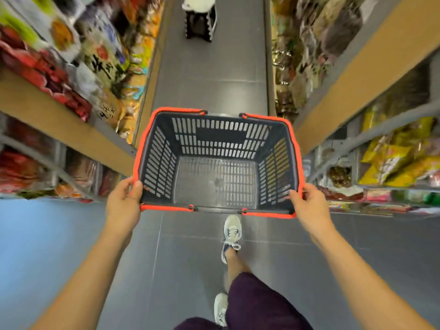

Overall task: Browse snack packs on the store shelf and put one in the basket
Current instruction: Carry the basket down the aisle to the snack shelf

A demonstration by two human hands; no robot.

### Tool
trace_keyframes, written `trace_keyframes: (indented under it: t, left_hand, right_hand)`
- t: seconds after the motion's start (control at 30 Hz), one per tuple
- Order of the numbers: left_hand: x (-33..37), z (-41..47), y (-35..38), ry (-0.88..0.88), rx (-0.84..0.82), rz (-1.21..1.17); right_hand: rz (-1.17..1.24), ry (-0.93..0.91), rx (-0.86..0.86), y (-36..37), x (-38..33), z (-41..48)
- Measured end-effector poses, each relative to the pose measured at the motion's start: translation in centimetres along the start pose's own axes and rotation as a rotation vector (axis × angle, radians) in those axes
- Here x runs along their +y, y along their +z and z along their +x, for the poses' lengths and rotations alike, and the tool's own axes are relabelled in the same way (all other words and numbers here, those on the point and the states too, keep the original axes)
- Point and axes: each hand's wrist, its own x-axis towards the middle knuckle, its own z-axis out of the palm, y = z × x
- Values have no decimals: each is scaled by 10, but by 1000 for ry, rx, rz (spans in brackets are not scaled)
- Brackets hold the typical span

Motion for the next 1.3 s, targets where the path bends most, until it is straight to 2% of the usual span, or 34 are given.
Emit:
trace_keyframes:
  t: [0.13, 0.3, 0.5, 0.77, 1.07, 1.3]
  left_hand:
    - [55, 68, 8, 51, 28, 73]
    - [111, 157, 14, -63, -67, -37]
    - [176, 289, 34, -108, -101, -120]
    - [285, 480, 69, -60, -163, -94]
    - [404, 681, 163, 43, -185, -11]
    - [504, 826, 241, 54, -181, 6]
  right_hand:
    - [12, 32, -29, 13, -51, 61]
    - [189, 102, -28, 28, -118, 132]
    - [337, 135, 34, 62, -206, 236]
    - [454, 149, 145, 102, -334, 376]
    - [467, 107, 246, 128, -429, 567]
    - [417, 104, 224, 118, -514, 742]
